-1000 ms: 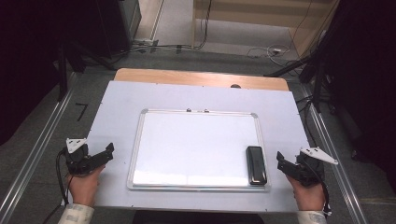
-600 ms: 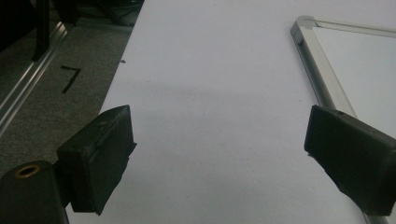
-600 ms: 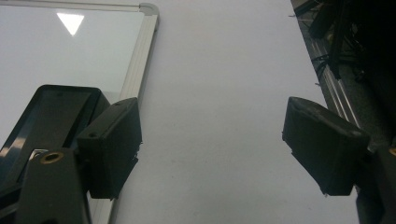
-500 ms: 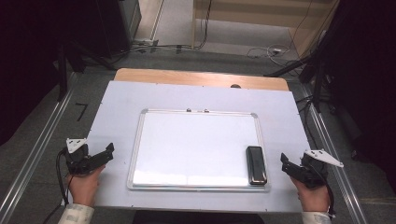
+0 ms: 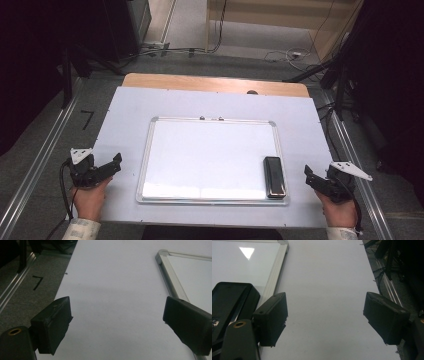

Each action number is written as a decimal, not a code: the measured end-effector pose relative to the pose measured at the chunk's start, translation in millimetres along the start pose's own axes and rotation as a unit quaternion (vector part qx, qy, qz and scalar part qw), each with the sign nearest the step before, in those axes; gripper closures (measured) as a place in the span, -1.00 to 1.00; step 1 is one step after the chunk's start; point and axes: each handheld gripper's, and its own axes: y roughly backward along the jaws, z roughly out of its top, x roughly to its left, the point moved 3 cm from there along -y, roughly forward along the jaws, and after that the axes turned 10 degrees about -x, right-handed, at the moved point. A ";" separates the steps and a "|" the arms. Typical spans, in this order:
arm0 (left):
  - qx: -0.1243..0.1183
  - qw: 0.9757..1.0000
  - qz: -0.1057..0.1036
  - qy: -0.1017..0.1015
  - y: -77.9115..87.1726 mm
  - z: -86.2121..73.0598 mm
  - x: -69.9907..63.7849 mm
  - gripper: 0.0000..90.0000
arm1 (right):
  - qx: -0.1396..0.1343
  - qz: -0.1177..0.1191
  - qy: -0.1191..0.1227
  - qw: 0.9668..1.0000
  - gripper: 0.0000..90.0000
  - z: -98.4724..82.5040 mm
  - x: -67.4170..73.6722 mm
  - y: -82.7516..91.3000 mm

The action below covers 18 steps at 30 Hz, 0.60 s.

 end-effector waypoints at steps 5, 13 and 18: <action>0.000 1.000 0.000 -0.001 0.1 0.1 0.0 -0.81 | 0.008 -0.006 -0.002 1.000 -0.60 -3.5 -5.4 -3.1; 0.000 1.000 -0.001 0.000 0.1 0.1 0.0 -0.81 | 0.013 -0.015 0.008 1.000 -0.60 -8.1 -13.0 -8.0; -0.002 1.000 -0.002 0.001 0.0 0.2 0.0 -0.80 | 0.018 -0.018 0.005 1.000 -0.60 -10.7 -18.8 -11.2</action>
